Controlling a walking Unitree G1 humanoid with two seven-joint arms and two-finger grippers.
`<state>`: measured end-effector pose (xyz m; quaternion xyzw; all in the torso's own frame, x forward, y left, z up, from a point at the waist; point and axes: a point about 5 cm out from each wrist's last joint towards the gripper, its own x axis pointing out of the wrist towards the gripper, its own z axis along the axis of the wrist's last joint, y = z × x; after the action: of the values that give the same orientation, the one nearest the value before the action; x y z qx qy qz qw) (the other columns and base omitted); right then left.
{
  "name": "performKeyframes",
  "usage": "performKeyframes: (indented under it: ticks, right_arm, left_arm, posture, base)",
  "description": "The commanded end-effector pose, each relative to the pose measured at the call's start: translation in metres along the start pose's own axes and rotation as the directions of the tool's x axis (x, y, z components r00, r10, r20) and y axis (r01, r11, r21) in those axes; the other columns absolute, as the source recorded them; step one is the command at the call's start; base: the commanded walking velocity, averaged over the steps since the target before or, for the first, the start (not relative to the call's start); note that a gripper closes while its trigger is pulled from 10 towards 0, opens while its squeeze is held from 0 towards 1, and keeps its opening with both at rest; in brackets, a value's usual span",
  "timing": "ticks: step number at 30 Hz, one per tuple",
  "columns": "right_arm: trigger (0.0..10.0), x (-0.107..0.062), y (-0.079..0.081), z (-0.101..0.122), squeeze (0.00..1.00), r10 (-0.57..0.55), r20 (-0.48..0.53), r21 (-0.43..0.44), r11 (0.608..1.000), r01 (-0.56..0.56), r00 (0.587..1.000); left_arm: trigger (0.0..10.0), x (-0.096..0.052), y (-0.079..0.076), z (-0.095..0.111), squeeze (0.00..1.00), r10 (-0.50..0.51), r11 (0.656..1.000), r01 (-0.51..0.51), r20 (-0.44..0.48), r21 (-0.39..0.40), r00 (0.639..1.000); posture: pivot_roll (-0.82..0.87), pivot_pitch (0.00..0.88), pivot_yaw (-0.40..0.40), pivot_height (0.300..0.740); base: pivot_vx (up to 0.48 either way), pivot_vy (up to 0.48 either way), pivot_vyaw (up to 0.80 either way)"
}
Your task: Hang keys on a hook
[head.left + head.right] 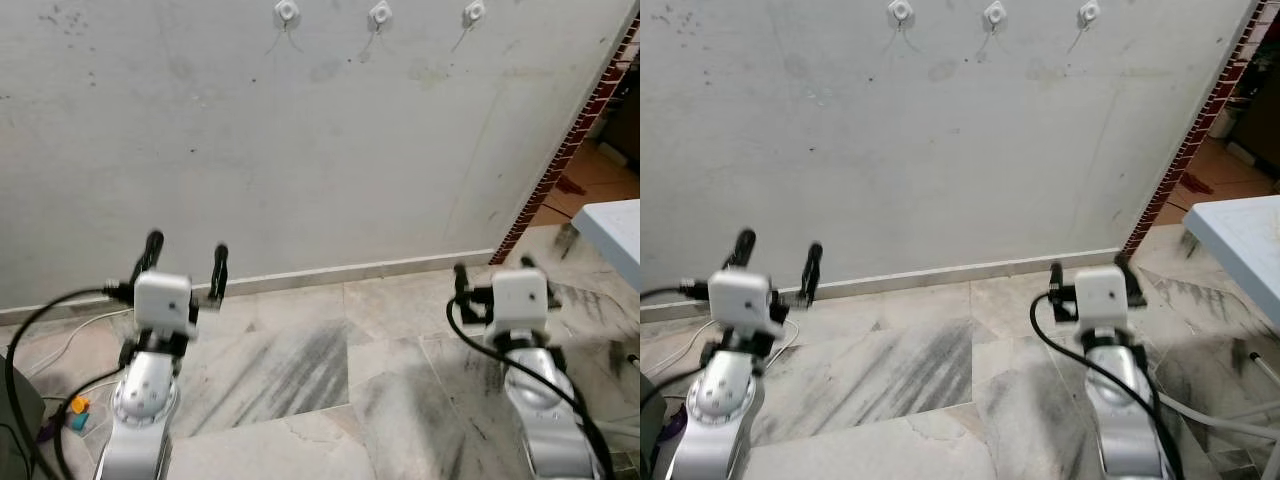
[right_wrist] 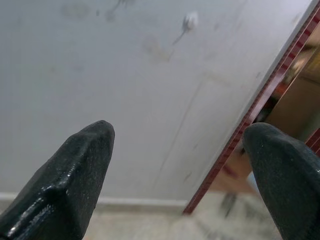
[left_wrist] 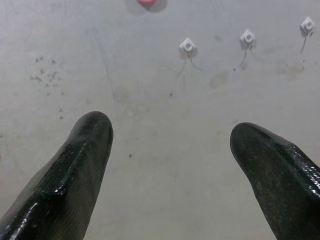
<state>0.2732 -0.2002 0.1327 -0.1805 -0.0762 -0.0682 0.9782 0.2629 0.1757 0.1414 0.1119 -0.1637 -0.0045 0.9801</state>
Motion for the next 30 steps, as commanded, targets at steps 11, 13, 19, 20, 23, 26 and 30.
performKeyframes:
  ticks: [11,13,19,20,23,26,30]
  right_arm:
    - [0.0,0.003,0.003,0.003,0.00,-0.029,0.019,0.045,0.999,0.028,0.999]
    - [0.0,0.004,0.002,0.003,0.00,-0.031,0.019,0.050,0.998,0.030,0.999]
    - [7.7,0.007,-0.001,-0.002,0.00,-0.056,-0.029,0.017,0.998,0.056,0.998]
    - [7.7,0.007,-0.003,-0.005,0.00,-0.076,-0.053,0.001,0.997,0.076,0.996]
    - [10.0,0.006,-0.005,-0.004,1.00,-0.074,-0.039,0.060,0.995,0.077,0.996]
    - [10.0,0.005,-0.006,-0.005,1.00,-0.081,-0.048,0.050,0.995,0.084,0.996]
    - [10.0,0.004,0.000,-0.009,1.00,-0.033,-0.076,0.105,0.994,0.041,0.997]
  left_arm:
    - [0.0,0.003,0.002,0.005,0.00,0.026,1.000,-0.026,-0.016,0.003,1.000]
    - [0.0,0.003,0.003,0.005,0.00,0.030,1.000,-0.030,-0.014,0.007,0.999]
    - [9.1,0.003,0.003,-0.001,0.00,0.025,1.000,-0.024,-0.050,0.012,0.998]
    - [9.1,0.003,0.003,-0.002,0.00,0.033,0.999,-0.032,-0.056,0.021,0.998]
    - [10.0,0.001,0.002,-0.005,1.00,0.021,1.000,-0.022,-0.064,-0.013,0.998]
    - [10.0,0.000,0.002,-0.007,1.00,0.014,0.999,-0.016,-0.073,-0.039,0.997]
    - [10.0,-0.003,0.001,-0.014,1.00,0.007,0.999,-0.011,-0.099,-0.031,0.995]
  posture:
    - [-0.05,0.000,0.003,0.740]
    - [-0.05,0.000,0.002,0.740]
    - [-0.05,0.000,0.002,0.740]
    - [-0.05,0.000,0.002,0.740]
    - [-0.05,0.000,0.002,0.740]
    - [-0.05,0.000,0.002,0.740]
    - [-0.06,0.000,0.004,0.740]
  base:
    - [0.000,0.000,0.00]
    - [0.000,0.000,0.00]
    - [0.000,0.000,0.00]
    - [0.000,0.000,0.00]
    - [0.000,0.000,0.00]
    - [0.000,0.000,0.00]
    - [0.000,0.000,0.00]
